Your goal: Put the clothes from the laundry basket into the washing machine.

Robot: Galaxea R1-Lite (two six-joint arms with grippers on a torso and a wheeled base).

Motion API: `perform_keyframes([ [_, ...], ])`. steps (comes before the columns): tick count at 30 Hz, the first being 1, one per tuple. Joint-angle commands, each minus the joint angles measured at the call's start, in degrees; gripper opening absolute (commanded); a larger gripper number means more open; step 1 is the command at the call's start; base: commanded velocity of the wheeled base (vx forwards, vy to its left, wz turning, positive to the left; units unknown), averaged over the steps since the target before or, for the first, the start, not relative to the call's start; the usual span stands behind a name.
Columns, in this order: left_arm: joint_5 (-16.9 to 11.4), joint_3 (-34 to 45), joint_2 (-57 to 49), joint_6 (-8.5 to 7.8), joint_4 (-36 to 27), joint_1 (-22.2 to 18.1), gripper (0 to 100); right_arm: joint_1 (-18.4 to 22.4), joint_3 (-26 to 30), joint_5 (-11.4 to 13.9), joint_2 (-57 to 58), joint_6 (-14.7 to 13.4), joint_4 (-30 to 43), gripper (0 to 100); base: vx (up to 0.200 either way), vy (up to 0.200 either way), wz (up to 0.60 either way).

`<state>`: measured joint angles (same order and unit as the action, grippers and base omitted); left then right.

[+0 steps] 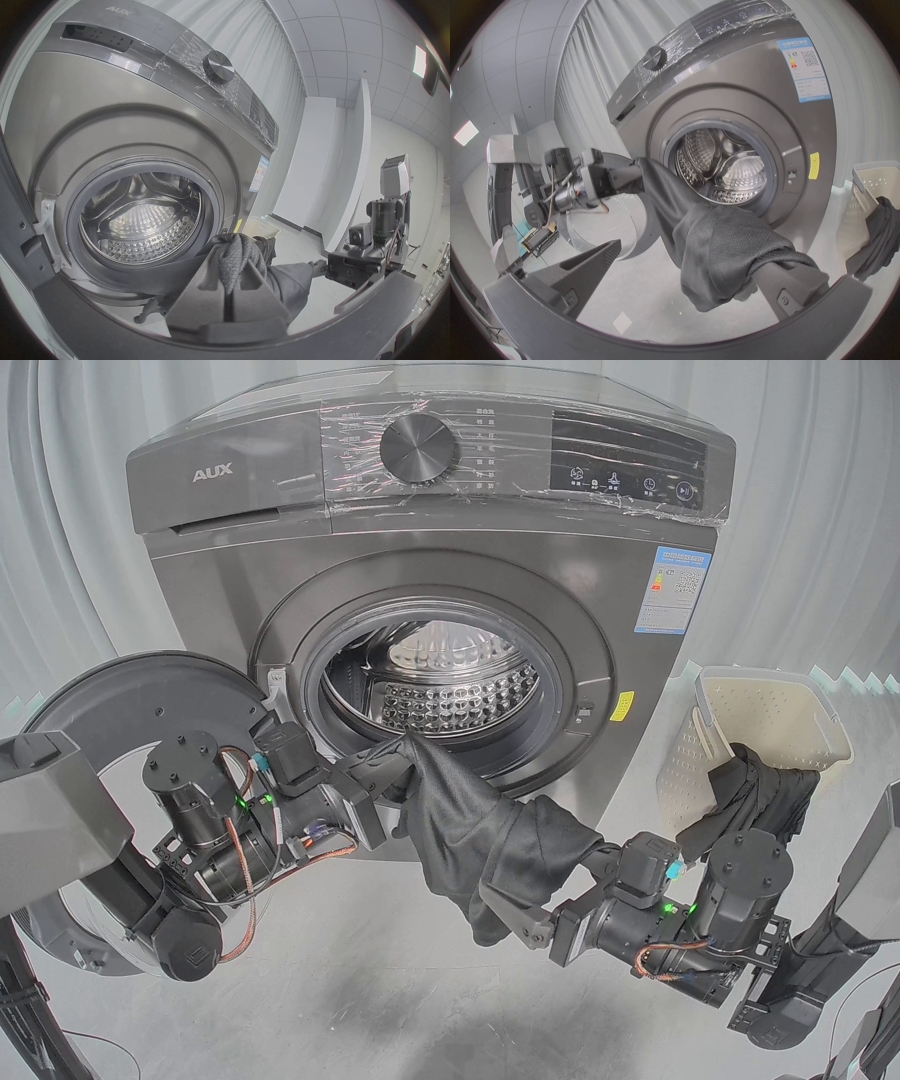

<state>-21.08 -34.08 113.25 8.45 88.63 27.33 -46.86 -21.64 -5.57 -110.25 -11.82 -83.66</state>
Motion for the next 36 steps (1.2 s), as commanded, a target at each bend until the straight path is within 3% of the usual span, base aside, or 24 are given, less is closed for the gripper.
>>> perform_keyframes([
  [1,0.0,-0.1,-0.5,0.08,0.1,-0.1,0,0.3,2.8,-0.1,-1.7,0.3,-0.1,100,0.0,0.0,0.0],
  [14,1.7,-0.9,-0.6,0.08,0.1,-0.4,0,2.0,9.3,-0.4,-5.7,0.3,-0.6,100,0.0,0.0,0.0],
  [26,1.9,-1.0,-0.6,0.08,0.1,-0.3,0,1.9,7.0,-0.1,-7.0,0.3,-1.2,100,0.0,0.0,0.0],
  [31,4.6,-2.2,-0.4,-0.01,0.0,-0.1,0,1.5,5.5,-0.1,-7.3,0.3,-1.2,100,0.0,0.0,0.0],
  [36,5.5,-3.9,-0.3,0.08,-0.1,0.1,0,1.2,3.6,-0.1,-8.5,0.4,-1.2,100,0.0,0.0,0.0],
])
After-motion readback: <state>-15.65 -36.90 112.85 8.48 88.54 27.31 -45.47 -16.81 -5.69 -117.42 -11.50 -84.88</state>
